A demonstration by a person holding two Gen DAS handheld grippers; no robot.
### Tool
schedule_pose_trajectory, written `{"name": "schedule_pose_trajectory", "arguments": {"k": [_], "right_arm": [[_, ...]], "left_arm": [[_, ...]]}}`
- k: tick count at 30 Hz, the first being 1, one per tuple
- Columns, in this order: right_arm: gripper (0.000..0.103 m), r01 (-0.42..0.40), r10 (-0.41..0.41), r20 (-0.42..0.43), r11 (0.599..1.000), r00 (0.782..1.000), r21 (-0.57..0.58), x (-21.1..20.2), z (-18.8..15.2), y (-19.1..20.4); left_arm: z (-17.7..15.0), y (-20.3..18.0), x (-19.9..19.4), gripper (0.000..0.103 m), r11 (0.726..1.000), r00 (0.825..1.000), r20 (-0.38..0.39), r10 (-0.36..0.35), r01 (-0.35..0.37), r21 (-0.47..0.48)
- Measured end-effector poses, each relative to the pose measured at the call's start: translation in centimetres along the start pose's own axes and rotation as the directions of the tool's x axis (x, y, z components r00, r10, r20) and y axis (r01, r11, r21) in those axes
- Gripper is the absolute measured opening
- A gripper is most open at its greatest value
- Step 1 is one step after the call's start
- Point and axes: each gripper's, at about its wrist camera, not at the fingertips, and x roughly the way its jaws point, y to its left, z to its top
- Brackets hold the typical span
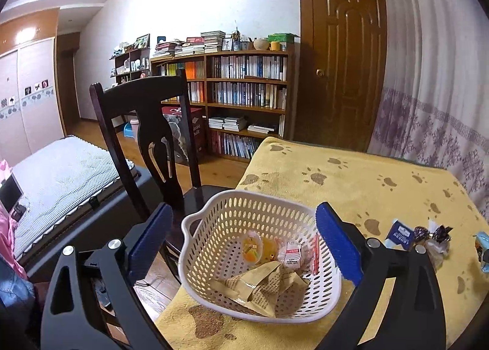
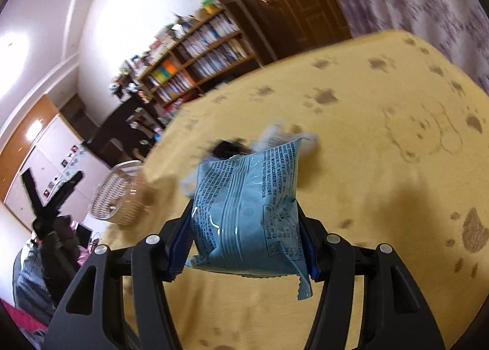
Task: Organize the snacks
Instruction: 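Drop the yellow jelly cup into the white basket with the left gripper, then carry the light-blue chip bag into the white basket and open the right gripper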
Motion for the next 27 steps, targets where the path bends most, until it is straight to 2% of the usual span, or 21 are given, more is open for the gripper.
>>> {"name": "schedule_pose_trajectory", "arguments": {"k": [3, 8, 14, 20, 23, 27], "right_arm": [[0.059, -0.047, 0.047, 0.009, 0.998, 0.999, -0.043, 0.1, 0.6, 3.1], [0.059, -0.071, 0.068, -0.026, 0.986, 0.997, -0.150, 2.3, 1.4, 8.6], [0.059, -0.082, 0.062, -0.092, 0.968, 0.994, -0.239, 6.2, 2.1, 14.4], [0.059, -0.093, 0.039, -0.172, 0.944, 0.984, -0.316, 11.6, 2.2, 21.2], [0.059, -0.096, 0.027, -0.202, 0.935, 0.979, -0.343, 13.7, 2.0, 23.6], [0.059, -0.106, 0.015, -0.246, 0.927, 0.969, -0.360, 16.7, 1.6, 26.6]], "left_arm": [[-0.2, 0.5, -0.4, 0.096, 1.000, 1.000, 0.009, 0.011, -0.011, 0.014], [-0.9, 1.7, -1.2, 0.096, 1.000, 1.000, 0.022, 0.012, -0.012, 0.007], [-2.4, 3.1, -2.5, 0.096, 0.999, 0.998, 0.045, 0.040, -0.040, 0.003], [-3.4, 5.4, -3.7, 0.098, 0.997, 0.995, 0.077, 0.061, -0.057, -0.052], [-4.0, 6.5, -3.6, 0.099, 0.996, 0.995, 0.076, 0.065, -0.059, -0.074], [-4.7, 7.1, -3.0, 0.099, 0.992, 0.992, 0.073, 0.107, -0.101, -0.074]]}}
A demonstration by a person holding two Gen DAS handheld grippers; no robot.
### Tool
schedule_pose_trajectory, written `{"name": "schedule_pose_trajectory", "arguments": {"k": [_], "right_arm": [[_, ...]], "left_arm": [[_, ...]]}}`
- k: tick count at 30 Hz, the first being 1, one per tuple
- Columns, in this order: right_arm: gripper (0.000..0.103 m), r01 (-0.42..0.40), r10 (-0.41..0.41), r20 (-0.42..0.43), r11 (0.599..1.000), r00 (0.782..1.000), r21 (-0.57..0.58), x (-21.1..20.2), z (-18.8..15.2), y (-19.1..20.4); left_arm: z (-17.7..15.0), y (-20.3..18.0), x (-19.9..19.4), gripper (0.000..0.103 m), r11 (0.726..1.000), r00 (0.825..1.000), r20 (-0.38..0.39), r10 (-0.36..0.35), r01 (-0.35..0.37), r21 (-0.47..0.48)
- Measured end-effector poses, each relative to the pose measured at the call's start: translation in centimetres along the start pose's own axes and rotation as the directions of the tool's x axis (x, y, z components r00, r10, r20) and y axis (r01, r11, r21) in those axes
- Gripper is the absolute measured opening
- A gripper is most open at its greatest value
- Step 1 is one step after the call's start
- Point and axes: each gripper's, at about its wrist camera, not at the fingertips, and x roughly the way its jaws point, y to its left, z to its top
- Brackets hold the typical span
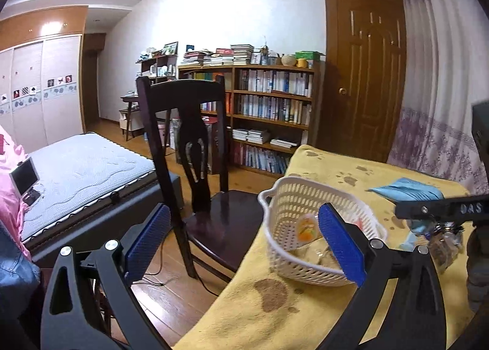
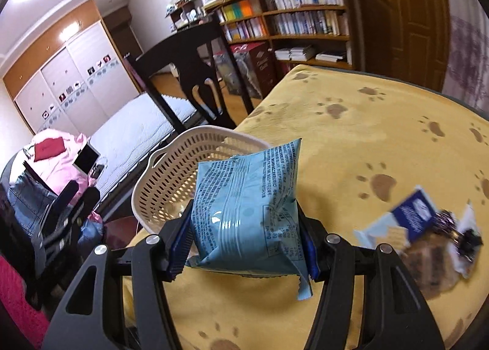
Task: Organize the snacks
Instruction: 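Carry the light-blue chip bag into the white basket and open the right gripper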
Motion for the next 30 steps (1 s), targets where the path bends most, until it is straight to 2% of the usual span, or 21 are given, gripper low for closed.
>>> {"name": "schedule_pose_trajectory", "arguments": {"k": [8, 13, 15, 17, 18, 23, 30], "right_arm": [[0.059, 0.035, -0.035, -0.046, 0.999, 0.998, 0.002, 5.1, 2.8, 3.8], [0.060, 0.069, -0.063, -0.074, 0.994, 0.995, 0.088, 8.5, 3.9, 4.6], [0.061, 0.049, -0.038, -0.097, 0.992, 0.995, 0.114, 9.6, 3.9, 4.9], [0.064, -0.009, 0.021, -0.106, 0.993, 0.994, 0.117, 10.1, 3.6, 5.4], [0.067, -0.023, 0.035, -0.102, 0.994, 0.994, 0.109, 10.1, 3.5, 5.7], [0.067, -0.089, 0.095, -0.104, 0.994, 0.990, 0.056, 9.4, 2.8, 7.0], [0.067, -0.129, 0.133, -0.148, 0.991, 0.980, 0.032, 10.0, 1.8, 7.9]], "left_arm": [[-0.4, 0.8, 0.7, 0.099, 0.999, 1.000, -0.016, -0.010, 0.010, -0.033], [-0.4, 1.7, 0.9, 0.099, 0.998, 1.000, -0.016, -0.013, 0.012, -0.058], [-0.4, 2.0, 1.1, 0.099, 0.997, 1.000, -0.018, -0.012, 0.011, -0.071], [-0.5, 2.0, 1.2, 0.099, 0.997, 1.000, -0.019, -0.010, 0.009, -0.074], [-0.6, 2.1, 1.4, 0.099, 0.997, 1.000, -0.025, -0.006, 0.005, -0.076], [-0.5, 2.4, 1.5, 0.099, 0.996, 1.000, -0.024, -0.003, 0.001, -0.084], [-0.5, 2.3, 1.4, 0.099, 0.997, 1.000, -0.022, -0.005, 0.004, -0.079]]}}
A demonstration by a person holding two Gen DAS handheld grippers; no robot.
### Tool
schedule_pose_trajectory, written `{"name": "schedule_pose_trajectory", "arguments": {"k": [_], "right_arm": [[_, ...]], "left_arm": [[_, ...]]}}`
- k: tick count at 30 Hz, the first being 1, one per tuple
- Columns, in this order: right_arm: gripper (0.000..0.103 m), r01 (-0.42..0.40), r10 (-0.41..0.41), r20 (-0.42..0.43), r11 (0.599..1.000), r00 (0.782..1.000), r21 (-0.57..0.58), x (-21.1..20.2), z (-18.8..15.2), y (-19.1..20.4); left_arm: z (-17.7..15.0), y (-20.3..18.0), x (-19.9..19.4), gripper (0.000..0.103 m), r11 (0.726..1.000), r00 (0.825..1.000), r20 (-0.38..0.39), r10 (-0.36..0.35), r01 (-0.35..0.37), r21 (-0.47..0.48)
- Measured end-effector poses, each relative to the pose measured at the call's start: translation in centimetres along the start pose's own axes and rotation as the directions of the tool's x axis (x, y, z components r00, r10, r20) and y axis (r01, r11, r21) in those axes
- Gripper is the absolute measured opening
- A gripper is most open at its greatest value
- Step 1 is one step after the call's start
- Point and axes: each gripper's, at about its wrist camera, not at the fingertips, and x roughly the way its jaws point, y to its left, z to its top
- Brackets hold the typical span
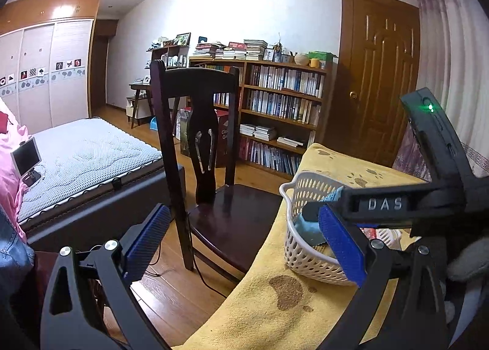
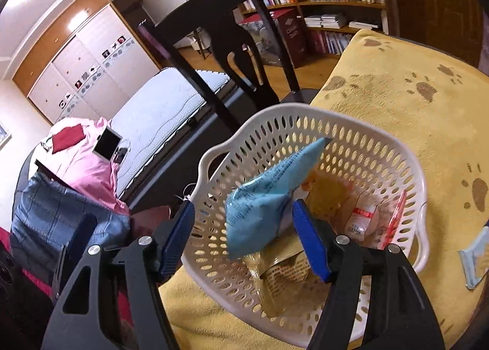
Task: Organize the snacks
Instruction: 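Carry the light-blue chip bag into the white basket and open the right gripper, then reach the right gripper to the white green-printed plastic bag and grasp it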
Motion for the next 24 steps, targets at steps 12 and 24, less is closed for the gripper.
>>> {"name": "schedule_pose_trajectory", "arguments": {"k": [12, 24], "right_arm": [[0.067, 0.012, -0.020, 0.078, 0.996, 0.997, 0.092, -2.8, -0.6, -3.0], [0.067, 0.082, -0.096, 0.113, 0.990, 0.989, 0.119, -4.6, -2.0, -5.4]], "left_arm": [[-0.3, -1.1, -0.1, 0.099, 0.998, 0.999, 0.008, 0.032, -0.032, 0.047], [-0.6, -1.9, -0.1, 0.099, 0.996, 0.999, 0.005, 0.032, -0.032, 0.079]]}}
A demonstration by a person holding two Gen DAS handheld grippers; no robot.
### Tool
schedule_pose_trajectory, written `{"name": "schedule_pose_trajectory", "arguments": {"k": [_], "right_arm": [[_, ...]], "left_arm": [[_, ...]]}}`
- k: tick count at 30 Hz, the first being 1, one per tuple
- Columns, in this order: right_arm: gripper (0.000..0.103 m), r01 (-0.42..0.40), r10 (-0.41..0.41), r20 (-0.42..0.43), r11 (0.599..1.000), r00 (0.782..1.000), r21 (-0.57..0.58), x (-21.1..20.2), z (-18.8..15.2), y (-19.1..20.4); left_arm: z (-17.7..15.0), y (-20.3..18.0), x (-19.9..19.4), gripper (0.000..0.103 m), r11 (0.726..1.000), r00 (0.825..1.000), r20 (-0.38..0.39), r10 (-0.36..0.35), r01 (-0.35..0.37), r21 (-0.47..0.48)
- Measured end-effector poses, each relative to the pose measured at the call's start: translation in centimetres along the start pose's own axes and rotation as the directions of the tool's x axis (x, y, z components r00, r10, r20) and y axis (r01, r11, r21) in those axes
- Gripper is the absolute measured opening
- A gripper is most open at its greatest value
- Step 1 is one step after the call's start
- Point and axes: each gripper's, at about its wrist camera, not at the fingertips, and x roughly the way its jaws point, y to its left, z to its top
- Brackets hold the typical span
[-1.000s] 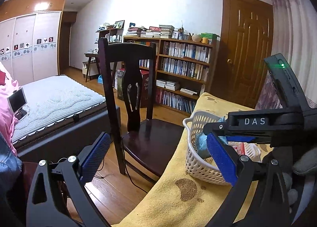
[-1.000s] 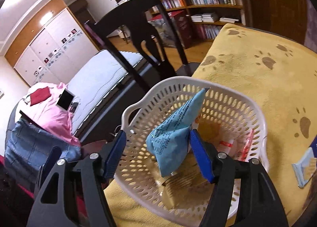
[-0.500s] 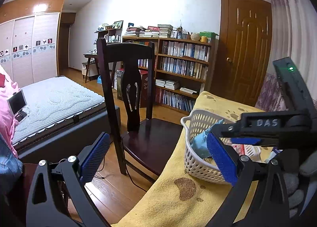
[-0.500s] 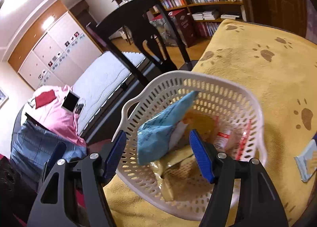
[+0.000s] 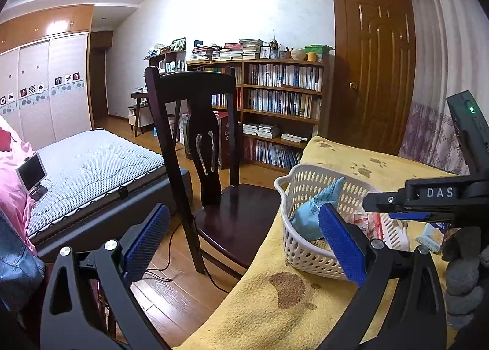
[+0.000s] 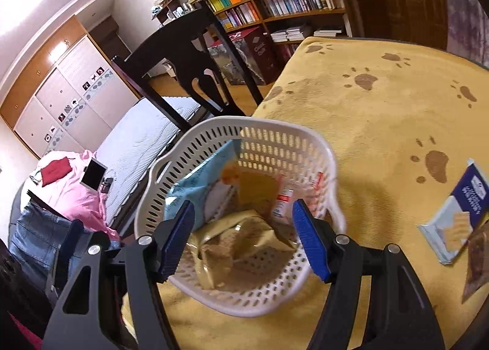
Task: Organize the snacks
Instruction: 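Reach the right gripper to the white green-printed plastic bag and grasp it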
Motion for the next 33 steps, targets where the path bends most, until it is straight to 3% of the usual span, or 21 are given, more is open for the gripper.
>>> {"name": "schedule_pose_trajectory", "arguments": {"k": [11, 26, 33], "right_arm": [[0.067, 0.117, -0.117, 0.058, 0.993, 0.991, -0.001, -3.0, -1.2, -3.9], [0.067, 0.239, -0.275, 0.158, 0.947, 0.948, 0.215, -11.4, -2.0, -15.4], [0.067, 0.277, -0.340, 0.177, 0.911, 0.924, 0.304, -14.6, -2.9, -20.4]], "left_arm": [[-0.2, -1.1, -0.2, 0.099, 0.999, 1.000, -0.005, -0.008, 0.008, 0.037], [-0.7, -4.8, -0.9, 0.099, 0.987, 0.999, -0.013, -0.043, 0.045, 0.153], [-0.6, -6.2, -1.4, 0.099, 0.980, 0.992, -0.040, -0.116, 0.121, 0.160]]}}
